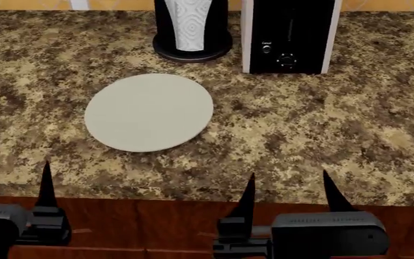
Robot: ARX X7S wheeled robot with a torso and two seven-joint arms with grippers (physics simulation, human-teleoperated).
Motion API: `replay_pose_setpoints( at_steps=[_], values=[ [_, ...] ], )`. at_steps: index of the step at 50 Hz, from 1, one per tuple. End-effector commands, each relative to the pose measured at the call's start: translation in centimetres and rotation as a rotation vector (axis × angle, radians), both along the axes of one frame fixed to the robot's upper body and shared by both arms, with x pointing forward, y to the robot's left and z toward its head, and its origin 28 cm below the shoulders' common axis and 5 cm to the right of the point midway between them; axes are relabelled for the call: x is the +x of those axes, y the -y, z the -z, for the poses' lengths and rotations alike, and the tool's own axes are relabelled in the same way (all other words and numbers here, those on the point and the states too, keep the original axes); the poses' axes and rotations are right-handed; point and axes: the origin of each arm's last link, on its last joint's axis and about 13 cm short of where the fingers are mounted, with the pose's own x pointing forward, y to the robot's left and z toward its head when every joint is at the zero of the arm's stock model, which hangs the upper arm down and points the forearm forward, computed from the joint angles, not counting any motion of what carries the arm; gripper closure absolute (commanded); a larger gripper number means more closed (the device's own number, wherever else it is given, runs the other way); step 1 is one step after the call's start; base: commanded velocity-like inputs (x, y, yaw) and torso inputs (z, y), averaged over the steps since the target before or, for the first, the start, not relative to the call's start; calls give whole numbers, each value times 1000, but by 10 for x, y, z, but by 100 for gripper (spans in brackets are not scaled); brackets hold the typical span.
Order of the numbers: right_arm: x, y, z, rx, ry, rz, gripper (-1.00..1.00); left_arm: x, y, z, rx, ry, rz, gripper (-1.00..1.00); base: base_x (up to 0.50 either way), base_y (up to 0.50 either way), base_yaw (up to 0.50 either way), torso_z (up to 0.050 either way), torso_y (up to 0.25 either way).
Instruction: Place the toasted item on a plate.
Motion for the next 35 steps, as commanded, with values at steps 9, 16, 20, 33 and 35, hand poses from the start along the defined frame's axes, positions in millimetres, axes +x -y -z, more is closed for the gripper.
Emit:
replay_pose_setpoints(
  at_steps=[9,16,20,33,35],
  values=[
    [19,6,-13,22,22,55,-100,5,-5,-22,15,24,5,-100,13,373,0,50,0],
    [21,9,-17,38,22,21,-100,10,-5,-23,44,7,-26,-100,71,-5,0,50,0],
    [21,9,-18,53,18,23,-100,11,-4,-22,46,3,-27,-100,500,-50,0,50,0],
    [26,5,-21,40,-6,2,-100,13,-6,-25,38,9,-25,-100,500,-60,0,50,0],
    [27,5,-21,36,-3,7,-100,13,-6,-25,36,10,-24,-100,500,-78,0,50,0]
  ],
)
